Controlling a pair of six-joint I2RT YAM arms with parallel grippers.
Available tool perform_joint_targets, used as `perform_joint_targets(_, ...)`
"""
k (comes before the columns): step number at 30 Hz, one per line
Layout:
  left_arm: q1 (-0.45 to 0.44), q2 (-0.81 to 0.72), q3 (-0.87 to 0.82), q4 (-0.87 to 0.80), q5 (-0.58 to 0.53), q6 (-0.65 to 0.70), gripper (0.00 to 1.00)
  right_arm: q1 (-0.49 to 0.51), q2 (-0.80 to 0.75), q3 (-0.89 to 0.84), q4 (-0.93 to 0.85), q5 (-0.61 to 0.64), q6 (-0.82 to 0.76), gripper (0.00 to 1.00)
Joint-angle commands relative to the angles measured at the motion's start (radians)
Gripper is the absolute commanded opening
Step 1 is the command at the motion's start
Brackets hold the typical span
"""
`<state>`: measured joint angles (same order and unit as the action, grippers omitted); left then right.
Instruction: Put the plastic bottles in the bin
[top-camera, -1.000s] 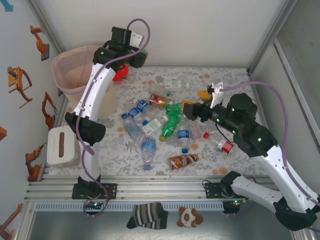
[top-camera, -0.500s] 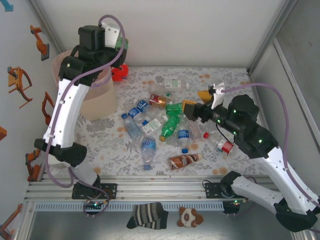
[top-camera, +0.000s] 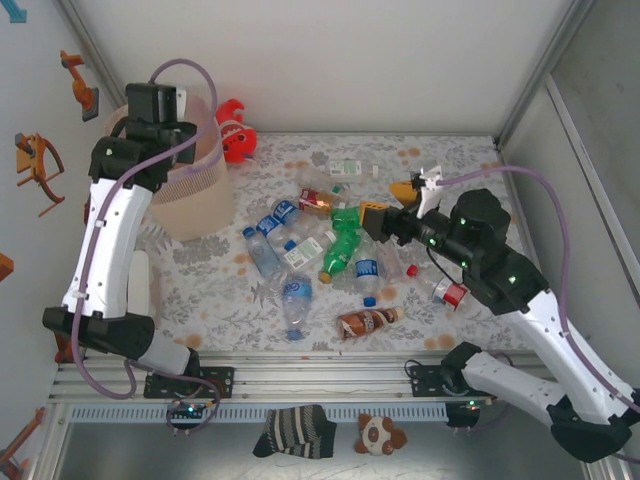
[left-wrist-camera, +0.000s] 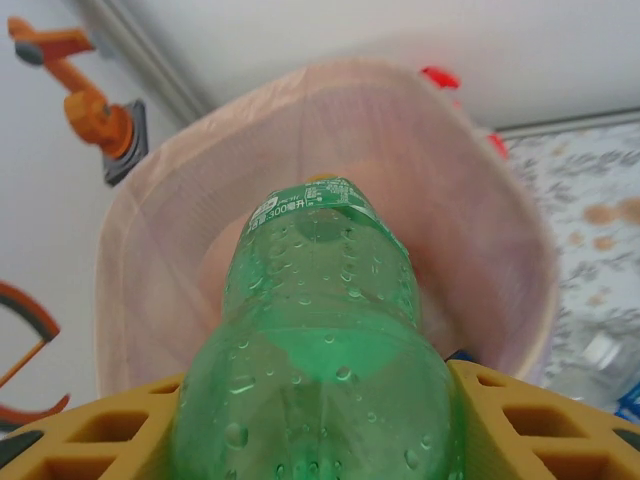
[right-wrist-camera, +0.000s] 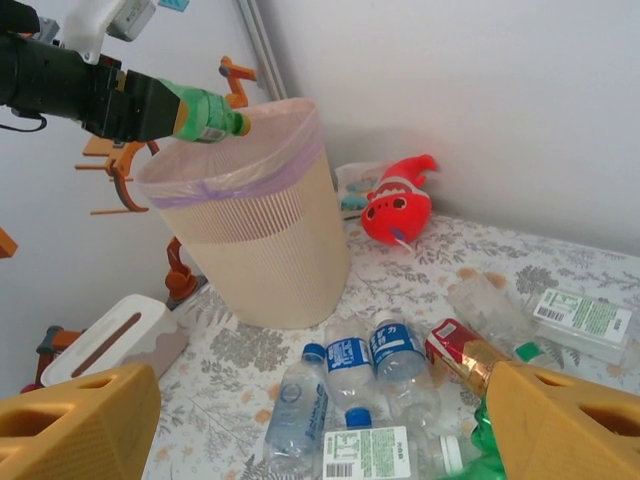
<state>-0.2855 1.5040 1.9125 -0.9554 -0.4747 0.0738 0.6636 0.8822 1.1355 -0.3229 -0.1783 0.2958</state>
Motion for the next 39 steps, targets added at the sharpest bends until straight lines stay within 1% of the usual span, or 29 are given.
perform_joint_targets(1,0.019,-0.005,-0.055,0.047,-0.102,-0.032,0.52,0.005,0.023,-0.008,0.041,-0.018,-0.006,0.84)
perform_joint_targets(8,0.085,0.071,-0.135,0.092,-0.081,-0.064,0.51,0.005,0.056,0.001,0.039,-0.013,-0.039,0.84)
perform_joint_targets(13,0.103,0.148,-0.182,0.121,-0.091,-0.073,0.51,0.005,0.085,-0.003,0.06,-0.016,-0.04,0.84)
perform_joint_targets(20,0.159,0.233,-0.181,0.134,0.005,-0.108,0.52,0.005,0.126,0.017,0.056,-0.034,-0.04,0.84)
perform_joint_targets(28,0.206,0.325,-0.128,0.123,0.094,-0.124,0.53,0.005,0.118,0.018,0.041,-0.021,-0.049,0.84)
perform_joint_targets(33,0.206,0.276,-0.108,0.132,0.151,-0.143,0.53,0.005,0.113,0.021,0.041,-0.016,-0.047,0.84)
perform_joint_targets(36,0.206,0.234,-0.091,0.13,0.157,-0.147,0.53,0.005,0.113,0.023,0.039,-0.018,-0.045,0.84)
perform_joint_targets(39,0.206,0.191,-0.081,0.144,0.134,-0.155,0.52,0.005,0.113,0.024,0.038,-0.021,-0.044,0.84)
